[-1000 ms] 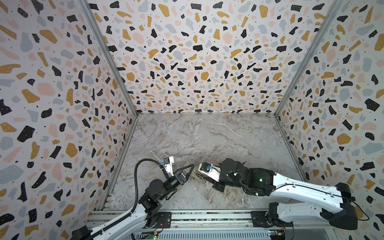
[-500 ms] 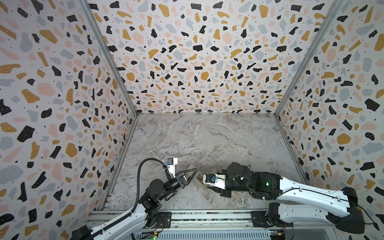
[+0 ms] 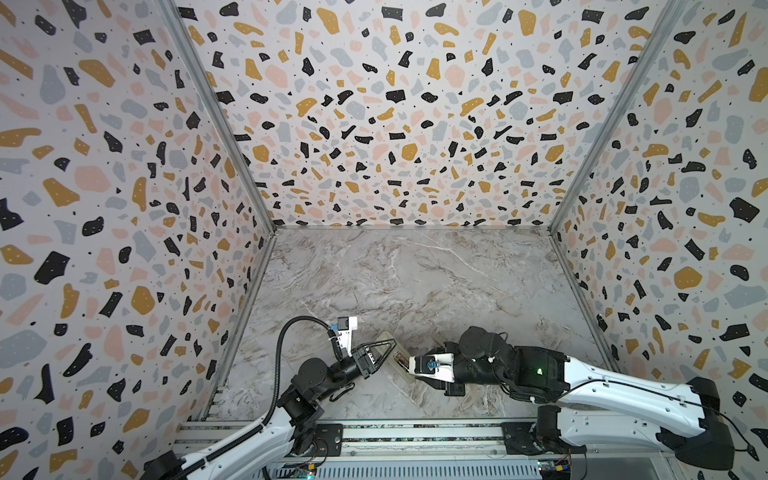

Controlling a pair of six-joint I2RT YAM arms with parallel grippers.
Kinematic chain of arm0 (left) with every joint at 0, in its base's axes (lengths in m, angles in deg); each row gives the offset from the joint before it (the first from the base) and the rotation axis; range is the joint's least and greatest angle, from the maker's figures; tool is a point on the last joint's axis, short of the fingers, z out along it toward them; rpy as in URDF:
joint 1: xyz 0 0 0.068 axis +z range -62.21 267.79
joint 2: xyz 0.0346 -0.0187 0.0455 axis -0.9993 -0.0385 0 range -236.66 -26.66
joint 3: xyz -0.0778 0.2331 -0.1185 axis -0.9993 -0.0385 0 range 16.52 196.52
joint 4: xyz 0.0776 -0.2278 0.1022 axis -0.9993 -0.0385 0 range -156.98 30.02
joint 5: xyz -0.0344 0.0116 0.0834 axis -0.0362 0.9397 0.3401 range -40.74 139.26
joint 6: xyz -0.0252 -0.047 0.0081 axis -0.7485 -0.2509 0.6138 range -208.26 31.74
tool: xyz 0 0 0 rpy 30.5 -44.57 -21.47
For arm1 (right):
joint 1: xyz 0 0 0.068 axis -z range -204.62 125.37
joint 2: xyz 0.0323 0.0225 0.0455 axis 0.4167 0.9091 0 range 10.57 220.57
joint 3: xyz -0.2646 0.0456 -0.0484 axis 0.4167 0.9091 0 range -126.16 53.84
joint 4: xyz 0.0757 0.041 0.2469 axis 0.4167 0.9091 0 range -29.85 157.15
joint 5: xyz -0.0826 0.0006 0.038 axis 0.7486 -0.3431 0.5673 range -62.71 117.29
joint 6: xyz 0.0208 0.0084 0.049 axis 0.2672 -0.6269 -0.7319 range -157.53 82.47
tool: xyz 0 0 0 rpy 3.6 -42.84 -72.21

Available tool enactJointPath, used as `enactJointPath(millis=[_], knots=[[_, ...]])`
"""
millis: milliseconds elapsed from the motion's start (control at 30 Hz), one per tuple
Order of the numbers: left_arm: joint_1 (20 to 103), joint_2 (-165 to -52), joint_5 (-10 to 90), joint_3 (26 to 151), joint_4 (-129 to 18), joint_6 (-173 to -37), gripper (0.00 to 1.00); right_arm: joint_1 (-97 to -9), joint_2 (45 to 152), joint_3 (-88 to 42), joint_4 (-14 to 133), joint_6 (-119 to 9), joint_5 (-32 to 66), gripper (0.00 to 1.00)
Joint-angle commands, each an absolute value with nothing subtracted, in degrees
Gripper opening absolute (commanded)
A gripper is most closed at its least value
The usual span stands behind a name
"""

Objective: Load the batteries into the remote control
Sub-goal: 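Press the battery down into the slot with the right gripper fingertips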

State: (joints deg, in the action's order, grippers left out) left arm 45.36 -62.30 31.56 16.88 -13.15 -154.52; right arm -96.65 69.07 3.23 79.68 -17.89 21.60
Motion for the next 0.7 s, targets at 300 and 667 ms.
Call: enactJointPath(millis=[300,667], knots=[[45.3,-61.8,30.2,15.4,-8.3,-154.2,0.00,-96.9,72.0,3.0,79.4,-16.0,19.8,0.36],[45.3,-62.1,30.0,16.0,-8.9,-153.7,0.00,-96.9,74.0,2.7,79.5,-15.7,20.6,0.28]])
